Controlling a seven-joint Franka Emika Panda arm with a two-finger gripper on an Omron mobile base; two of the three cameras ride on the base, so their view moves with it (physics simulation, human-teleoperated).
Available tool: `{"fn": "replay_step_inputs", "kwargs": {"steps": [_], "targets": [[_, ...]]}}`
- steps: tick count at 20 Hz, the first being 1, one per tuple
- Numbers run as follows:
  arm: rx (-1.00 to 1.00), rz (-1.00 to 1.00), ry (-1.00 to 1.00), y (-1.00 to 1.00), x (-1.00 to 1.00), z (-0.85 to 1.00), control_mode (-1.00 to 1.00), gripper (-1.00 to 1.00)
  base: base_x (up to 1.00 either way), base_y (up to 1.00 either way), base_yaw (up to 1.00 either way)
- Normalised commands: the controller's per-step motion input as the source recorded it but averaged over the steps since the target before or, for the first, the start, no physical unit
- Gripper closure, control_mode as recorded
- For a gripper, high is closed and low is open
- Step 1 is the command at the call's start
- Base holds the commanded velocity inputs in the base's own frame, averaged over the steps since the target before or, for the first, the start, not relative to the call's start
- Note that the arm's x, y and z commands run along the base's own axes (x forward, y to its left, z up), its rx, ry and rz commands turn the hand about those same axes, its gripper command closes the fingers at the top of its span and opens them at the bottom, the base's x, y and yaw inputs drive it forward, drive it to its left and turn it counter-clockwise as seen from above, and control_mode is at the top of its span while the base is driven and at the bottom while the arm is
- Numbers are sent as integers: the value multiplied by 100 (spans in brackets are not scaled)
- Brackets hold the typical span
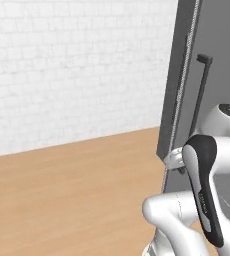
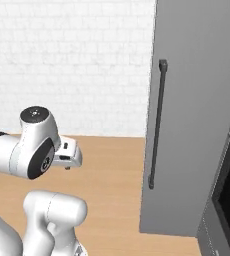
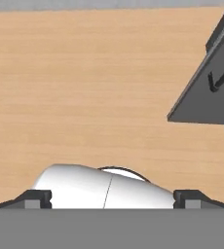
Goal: Place one potato and one steak in each tupperware on the nearby counter, to pack two identical lunches.
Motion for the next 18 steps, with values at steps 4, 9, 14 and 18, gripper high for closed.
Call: {"fn": "replay_step_inputs", "kwargs": {"steps": [4,9,14,18], "targets": [[0,0,0,0,0,0,100,-100,100,40,22],[0,0,0,0,0,0,100,-100,100,74,7],[0,0,0,0,0,0,100,-100,86,100,-39],[0,0,0,0,0,0,100,-100,94,79,-68]]}}
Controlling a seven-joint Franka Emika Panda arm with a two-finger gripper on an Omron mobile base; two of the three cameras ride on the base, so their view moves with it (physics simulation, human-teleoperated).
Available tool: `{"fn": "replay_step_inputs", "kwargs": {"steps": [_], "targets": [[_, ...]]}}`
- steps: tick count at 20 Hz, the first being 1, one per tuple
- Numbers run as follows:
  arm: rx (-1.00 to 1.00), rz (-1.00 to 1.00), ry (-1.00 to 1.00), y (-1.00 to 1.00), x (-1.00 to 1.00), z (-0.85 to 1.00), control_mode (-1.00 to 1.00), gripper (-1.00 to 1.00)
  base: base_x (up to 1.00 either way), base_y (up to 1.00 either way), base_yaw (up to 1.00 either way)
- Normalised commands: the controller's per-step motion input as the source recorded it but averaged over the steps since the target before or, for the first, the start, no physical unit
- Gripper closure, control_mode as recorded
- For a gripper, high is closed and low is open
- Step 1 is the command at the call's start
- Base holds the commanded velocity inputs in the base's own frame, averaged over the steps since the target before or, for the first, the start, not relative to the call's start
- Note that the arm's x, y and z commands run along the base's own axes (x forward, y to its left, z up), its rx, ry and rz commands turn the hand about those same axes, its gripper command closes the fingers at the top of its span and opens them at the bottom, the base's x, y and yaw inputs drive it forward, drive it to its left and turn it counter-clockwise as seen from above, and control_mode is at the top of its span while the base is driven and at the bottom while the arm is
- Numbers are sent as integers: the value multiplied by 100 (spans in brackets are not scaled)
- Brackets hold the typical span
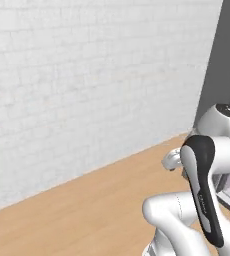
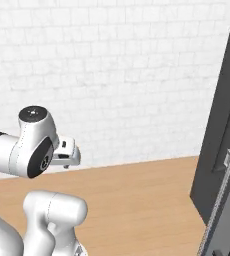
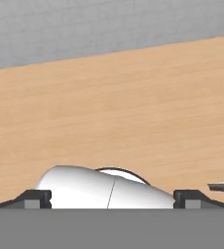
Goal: Place one potato and one steak in each tupperware on the nearby counter, to pack two identical lunches.
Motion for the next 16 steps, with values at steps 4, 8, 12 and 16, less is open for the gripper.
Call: {"fn": "replay_step_inputs", "kwargs": {"steps": [4,8,12,16], "targets": [[0,0,0,0,0,0,100,-100,61,30,-77],[0,0,0,0,0,0,100,-100,46,36,-83],[0,0,0,0,0,0,100,-100,37,39,-86],[0,0,0,0,0,0,100,-100,33,46,-85]]}}
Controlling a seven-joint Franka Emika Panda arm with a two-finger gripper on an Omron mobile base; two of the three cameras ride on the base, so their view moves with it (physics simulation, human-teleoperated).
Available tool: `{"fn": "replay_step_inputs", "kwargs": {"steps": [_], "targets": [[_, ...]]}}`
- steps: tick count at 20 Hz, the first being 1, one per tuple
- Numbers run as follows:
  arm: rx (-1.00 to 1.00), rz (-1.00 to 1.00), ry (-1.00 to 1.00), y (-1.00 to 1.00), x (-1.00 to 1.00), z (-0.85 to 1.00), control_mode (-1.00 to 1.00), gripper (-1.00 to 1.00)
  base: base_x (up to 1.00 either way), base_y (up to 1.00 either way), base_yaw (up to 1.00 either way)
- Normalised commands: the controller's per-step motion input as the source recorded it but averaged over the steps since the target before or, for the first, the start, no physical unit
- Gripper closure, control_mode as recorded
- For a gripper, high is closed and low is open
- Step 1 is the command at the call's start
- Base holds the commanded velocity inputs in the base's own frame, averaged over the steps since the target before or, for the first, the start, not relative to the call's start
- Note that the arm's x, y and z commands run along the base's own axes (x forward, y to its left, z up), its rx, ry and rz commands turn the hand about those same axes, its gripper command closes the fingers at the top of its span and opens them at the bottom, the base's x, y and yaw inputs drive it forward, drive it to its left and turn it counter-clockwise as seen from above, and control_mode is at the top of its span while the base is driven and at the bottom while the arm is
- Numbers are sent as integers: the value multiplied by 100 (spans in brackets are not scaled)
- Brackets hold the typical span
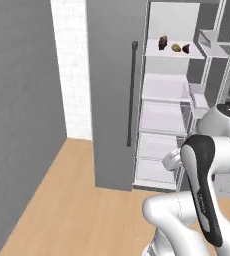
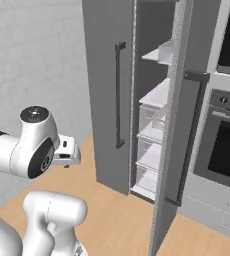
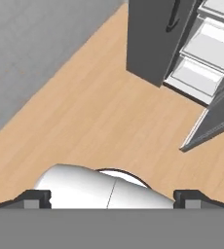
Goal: Place one potato and one steak in each tupperware on the nearby counter, to pack two identical lunches.
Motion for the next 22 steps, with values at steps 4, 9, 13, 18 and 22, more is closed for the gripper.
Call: {"fn": "replay_step_inputs", "kwargs": {"steps": [4,9,13,18,22], "targets": [[0,0,0,0,0,0,100,-100,19,73,-70],[0,0,0,0,0,0,100,-100,10,43,-70],[0,0,0,0,0,0,100,-100,25,35,-33],[0,0,0,0,0,0,100,-100,30,38,-8],[0,0,0,0,0,0,100,-100,73,36,-4]]}}
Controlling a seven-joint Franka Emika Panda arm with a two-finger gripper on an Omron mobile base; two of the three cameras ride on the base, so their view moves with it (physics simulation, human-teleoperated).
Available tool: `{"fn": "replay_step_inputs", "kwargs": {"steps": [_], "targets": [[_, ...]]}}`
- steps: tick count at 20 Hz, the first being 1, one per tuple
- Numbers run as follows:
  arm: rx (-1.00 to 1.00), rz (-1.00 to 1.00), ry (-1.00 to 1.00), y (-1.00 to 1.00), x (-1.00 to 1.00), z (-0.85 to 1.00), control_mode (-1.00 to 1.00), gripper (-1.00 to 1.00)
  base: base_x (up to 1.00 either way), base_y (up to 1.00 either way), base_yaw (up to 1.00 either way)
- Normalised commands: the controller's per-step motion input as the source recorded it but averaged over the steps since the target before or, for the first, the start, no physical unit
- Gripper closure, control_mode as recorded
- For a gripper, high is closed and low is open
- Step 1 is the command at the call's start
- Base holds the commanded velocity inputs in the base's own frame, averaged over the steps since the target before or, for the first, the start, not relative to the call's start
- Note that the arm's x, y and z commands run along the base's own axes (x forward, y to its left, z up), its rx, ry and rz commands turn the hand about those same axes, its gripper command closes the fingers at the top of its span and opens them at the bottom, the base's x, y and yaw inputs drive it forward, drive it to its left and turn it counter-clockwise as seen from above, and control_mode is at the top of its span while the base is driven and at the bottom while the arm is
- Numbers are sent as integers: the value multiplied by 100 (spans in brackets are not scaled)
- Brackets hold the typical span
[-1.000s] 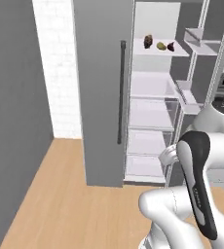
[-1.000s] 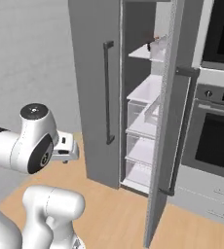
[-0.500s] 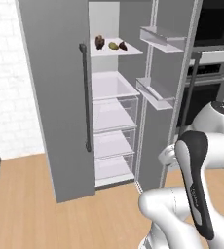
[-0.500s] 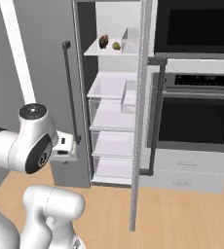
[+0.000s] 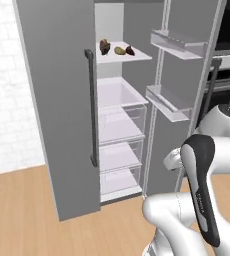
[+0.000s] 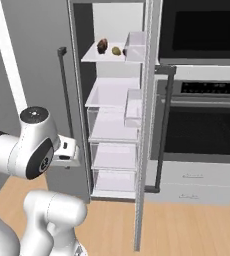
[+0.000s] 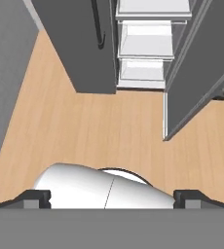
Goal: Place one potato and one steak in each tupperware on the nearby counter, to pack two identical lunches.
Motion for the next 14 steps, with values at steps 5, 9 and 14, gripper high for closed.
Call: {"fn": "replay_step_inputs", "kwargs": {"steps": [5,9,14], "targets": [[0,0,0,0,0,0,100,-100,80,15,-1],[0,0,0,0,0,0,100,-100,75,5,-3],[0,0,0,0,0,0,100,-100,69,0,-1]]}}
